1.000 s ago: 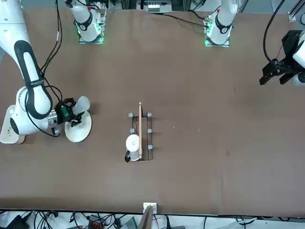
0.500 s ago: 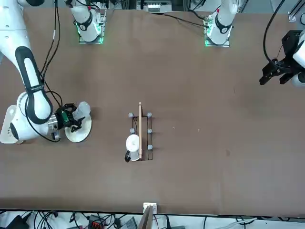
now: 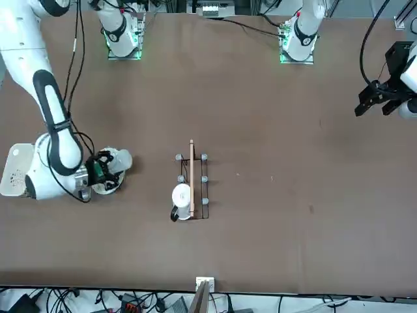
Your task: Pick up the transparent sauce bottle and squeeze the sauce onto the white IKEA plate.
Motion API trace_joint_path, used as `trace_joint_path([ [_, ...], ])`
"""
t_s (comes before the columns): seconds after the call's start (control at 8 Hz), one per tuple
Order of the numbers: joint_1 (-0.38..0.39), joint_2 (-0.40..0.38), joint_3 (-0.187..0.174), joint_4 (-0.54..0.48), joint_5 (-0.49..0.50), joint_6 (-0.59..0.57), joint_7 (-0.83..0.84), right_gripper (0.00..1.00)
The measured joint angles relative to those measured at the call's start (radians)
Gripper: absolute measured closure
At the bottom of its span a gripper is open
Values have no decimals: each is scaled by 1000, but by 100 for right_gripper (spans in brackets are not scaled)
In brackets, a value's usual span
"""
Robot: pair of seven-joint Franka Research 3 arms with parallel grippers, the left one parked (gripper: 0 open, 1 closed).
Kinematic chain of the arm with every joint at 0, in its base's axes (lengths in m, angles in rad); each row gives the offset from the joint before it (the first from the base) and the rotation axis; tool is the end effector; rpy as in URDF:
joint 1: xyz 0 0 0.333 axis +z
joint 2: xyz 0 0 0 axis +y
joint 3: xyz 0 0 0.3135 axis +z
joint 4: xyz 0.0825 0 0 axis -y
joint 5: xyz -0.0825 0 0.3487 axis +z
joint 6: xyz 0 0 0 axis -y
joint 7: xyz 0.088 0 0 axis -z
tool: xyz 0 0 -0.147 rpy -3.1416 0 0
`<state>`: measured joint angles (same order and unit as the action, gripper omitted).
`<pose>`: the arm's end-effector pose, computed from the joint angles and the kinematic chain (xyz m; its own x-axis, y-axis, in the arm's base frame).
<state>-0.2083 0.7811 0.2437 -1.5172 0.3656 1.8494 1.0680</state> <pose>0.6197 0.0479 0.1811 0.2005 -0.7845 -0.5869 -0.9102 -0.3708 0.1846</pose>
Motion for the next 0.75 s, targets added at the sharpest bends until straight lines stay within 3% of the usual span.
trace_joint_path([
  [0.25, 47, 0, 1, 2, 66, 34, 13, 67],
  [0.75, 66, -3, -2, -3, 72, -13, 52, 67],
])
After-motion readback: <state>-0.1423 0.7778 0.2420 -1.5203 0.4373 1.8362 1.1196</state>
